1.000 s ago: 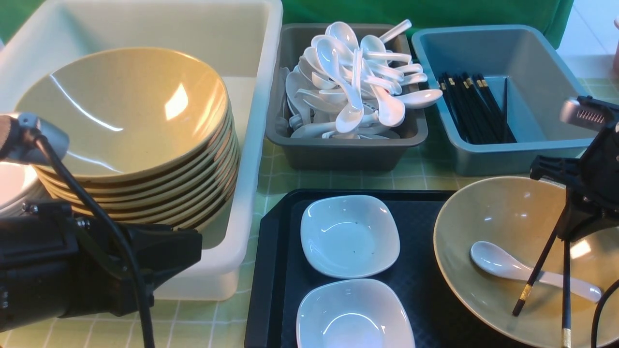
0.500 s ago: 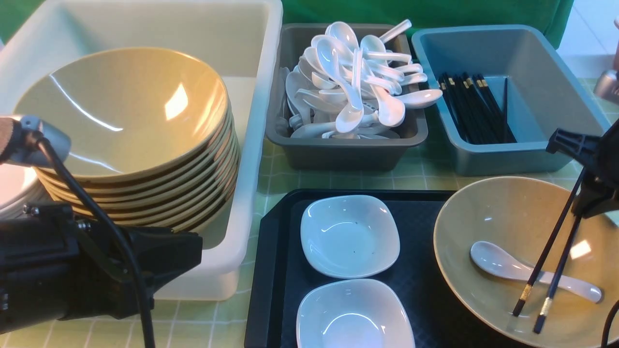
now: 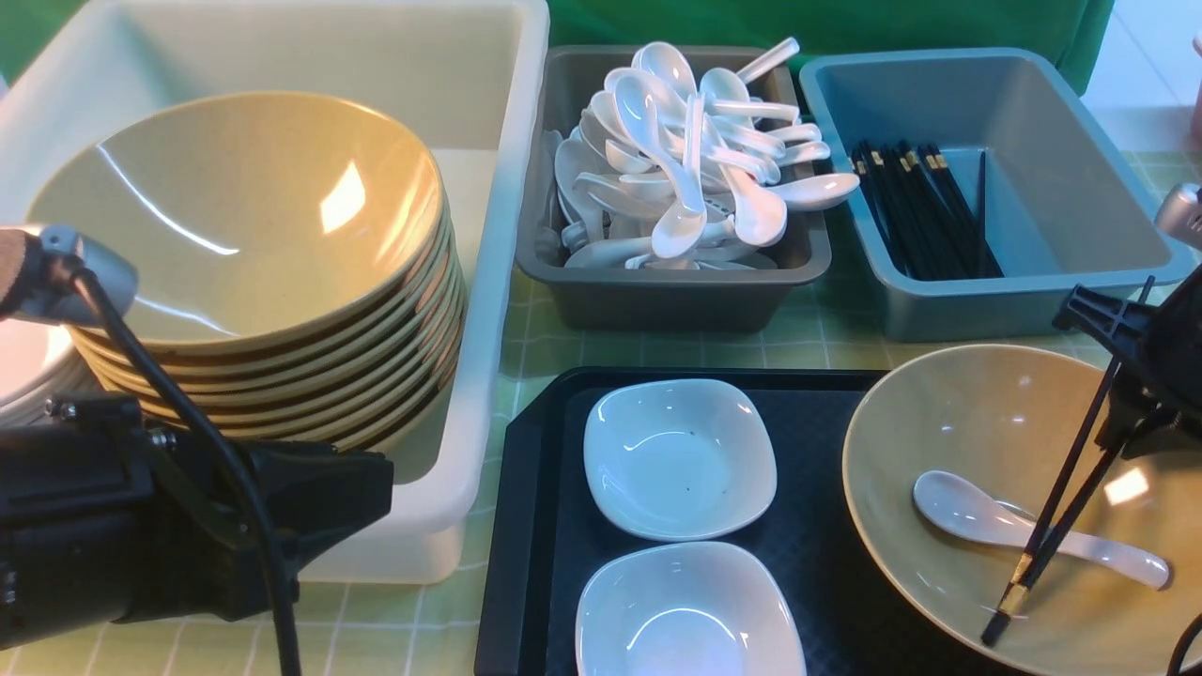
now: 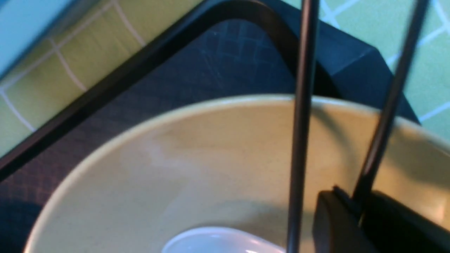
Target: On green table put chopsticks spoon bowls plates into blue grey white boxes.
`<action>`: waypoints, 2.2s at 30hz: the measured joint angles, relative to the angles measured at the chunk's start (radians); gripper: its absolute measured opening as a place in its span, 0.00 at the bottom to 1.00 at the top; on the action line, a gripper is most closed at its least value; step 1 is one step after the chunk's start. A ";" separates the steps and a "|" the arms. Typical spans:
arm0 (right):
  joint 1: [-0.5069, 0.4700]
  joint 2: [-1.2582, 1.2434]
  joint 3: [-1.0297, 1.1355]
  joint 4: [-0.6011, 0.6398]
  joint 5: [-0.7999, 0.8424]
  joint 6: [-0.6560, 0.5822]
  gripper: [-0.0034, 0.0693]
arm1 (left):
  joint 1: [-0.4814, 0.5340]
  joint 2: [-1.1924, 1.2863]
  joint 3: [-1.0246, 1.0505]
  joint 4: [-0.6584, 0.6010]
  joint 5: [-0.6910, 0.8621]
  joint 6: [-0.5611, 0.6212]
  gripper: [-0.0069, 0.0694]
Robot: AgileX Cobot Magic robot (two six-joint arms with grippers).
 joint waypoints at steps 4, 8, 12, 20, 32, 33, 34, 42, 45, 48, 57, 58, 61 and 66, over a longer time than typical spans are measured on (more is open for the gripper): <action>0.000 0.000 0.001 0.002 0.000 -0.043 0.45 | 0.000 0.000 0.000 0.000 0.000 0.000 0.45; 0.000 0.000 0.001 0.021 0.000 -0.101 0.62 | 0.000 0.000 0.000 0.000 0.000 0.000 0.45; 0.009 0.006 0.001 0.038 -0.010 -0.126 0.70 | 0.000 0.000 0.000 0.000 0.000 0.000 0.45; 0.041 0.055 0.001 0.046 -0.063 -0.124 0.72 | 0.000 0.000 0.000 0.000 0.000 0.012 0.45; 0.041 0.075 0.001 0.046 -0.063 -0.124 0.25 | 0.000 0.000 0.000 0.000 0.005 0.017 0.45; 0.041 0.075 0.001 0.047 -0.063 -0.124 0.17 | 0.000 0.000 0.000 0.000 0.005 0.019 0.45; 0.041 0.075 0.001 0.047 -0.063 -0.124 0.15 | 0.000 0.000 0.000 0.000 0.005 0.019 0.45; 0.041 0.073 0.001 0.047 -0.064 -0.151 0.14 | 0.000 0.000 0.000 0.000 0.005 0.019 0.45; 0.041 0.054 0.001 0.047 -0.064 -0.170 0.14 | 0.000 0.000 0.000 0.000 0.005 0.019 0.45; 0.041 0.024 -0.018 0.047 -0.050 -0.188 0.14 | 0.000 0.000 0.000 0.000 0.005 0.019 0.45; 0.041 0.013 -0.270 0.050 0.005 -0.260 0.14 | 0.000 0.000 0.000 0.000 0.005 0.031 0.45; 0.040 0.026 -0.339 0.050 0.007 -0.263 0.14 | 0.000 0.000 0.000 0.000 0.005 0.035 0.45; 0.032 0.082 -0.479 0.057 0.015 -0.275 0.14 | 0.000 0.000 0.000 0.000 0.005 0.039 0.45; -0.005 0.244 -0.728 0.095 0.021 -0.311 0.14 | 0.000 0.000 0.000 -0.001 0.005 0.042 0.45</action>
